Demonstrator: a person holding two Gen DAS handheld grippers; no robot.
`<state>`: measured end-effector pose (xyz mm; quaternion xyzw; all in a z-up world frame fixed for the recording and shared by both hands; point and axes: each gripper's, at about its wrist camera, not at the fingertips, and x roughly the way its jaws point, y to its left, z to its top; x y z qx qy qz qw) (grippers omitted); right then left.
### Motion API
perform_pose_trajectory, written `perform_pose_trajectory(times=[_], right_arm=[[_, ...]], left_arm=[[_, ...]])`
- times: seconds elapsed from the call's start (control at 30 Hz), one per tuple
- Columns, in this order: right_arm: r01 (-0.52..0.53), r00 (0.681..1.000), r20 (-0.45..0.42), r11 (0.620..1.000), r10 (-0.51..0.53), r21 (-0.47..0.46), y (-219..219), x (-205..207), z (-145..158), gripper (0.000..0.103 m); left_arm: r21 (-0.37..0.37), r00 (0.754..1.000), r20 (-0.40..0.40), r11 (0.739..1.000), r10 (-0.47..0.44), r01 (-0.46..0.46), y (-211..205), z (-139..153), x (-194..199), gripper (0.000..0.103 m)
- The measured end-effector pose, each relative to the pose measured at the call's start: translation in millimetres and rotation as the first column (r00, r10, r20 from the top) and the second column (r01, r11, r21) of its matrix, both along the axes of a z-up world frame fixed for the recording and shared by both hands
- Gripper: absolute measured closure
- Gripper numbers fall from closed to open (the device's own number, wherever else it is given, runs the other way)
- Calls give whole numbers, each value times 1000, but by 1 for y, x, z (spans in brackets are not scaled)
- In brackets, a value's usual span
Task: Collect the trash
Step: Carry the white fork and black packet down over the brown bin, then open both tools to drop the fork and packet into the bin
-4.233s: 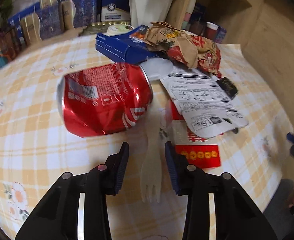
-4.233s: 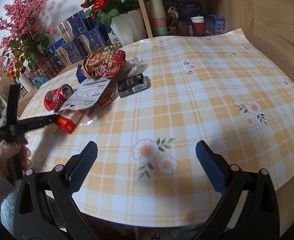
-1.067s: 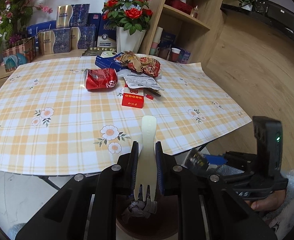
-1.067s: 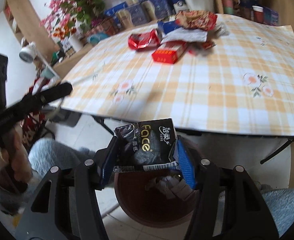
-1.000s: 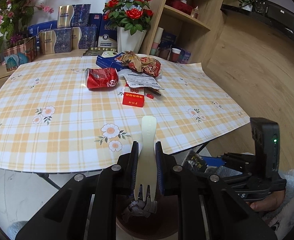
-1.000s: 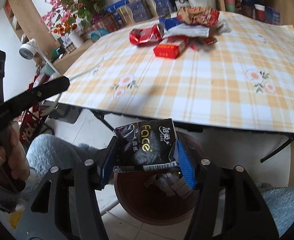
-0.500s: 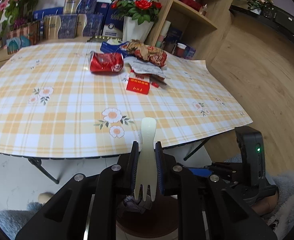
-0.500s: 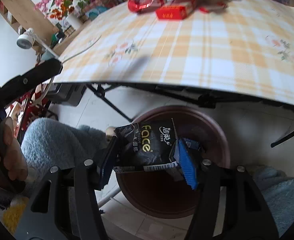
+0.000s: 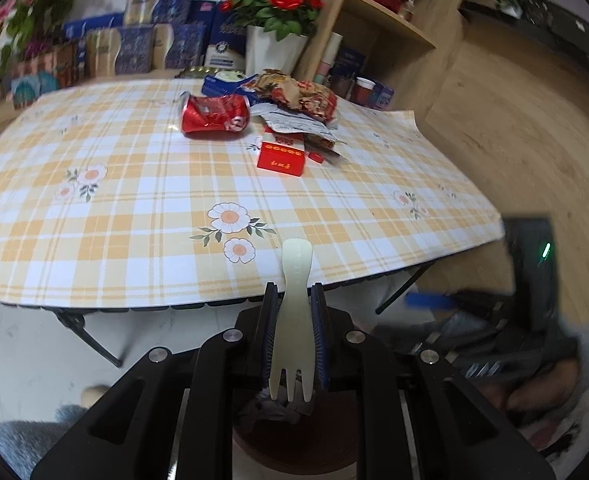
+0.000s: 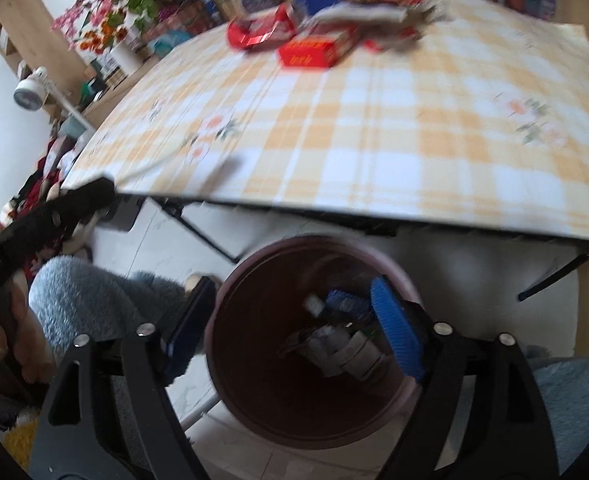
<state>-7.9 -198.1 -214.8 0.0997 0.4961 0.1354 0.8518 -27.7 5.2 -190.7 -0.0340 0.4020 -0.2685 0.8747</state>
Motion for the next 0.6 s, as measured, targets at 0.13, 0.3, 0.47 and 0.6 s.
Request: perform_pose_trajectory(times=[0.13,0.3,0.47,0.6], right_arm=[[44,994,107,997,-37,-61,-16,-10,20,13],[120,975,200,985,-93,-123,-28,-24,30,6],[176,965,222,974,-142,-143,-30,-27,31,6],[195,960,228,970,-160,-141,-34,-30,31,6]], left_arm=[[14,998,13,998,-58,58,-12,-5,-8,86],[17,992,-2,992,-125,125,-24,-17,-17,86],[66,979,-52,977,-197,201,-41,-34,-20,86],[96,962,-75,959,-261,268,-54,-42,-26,86]])
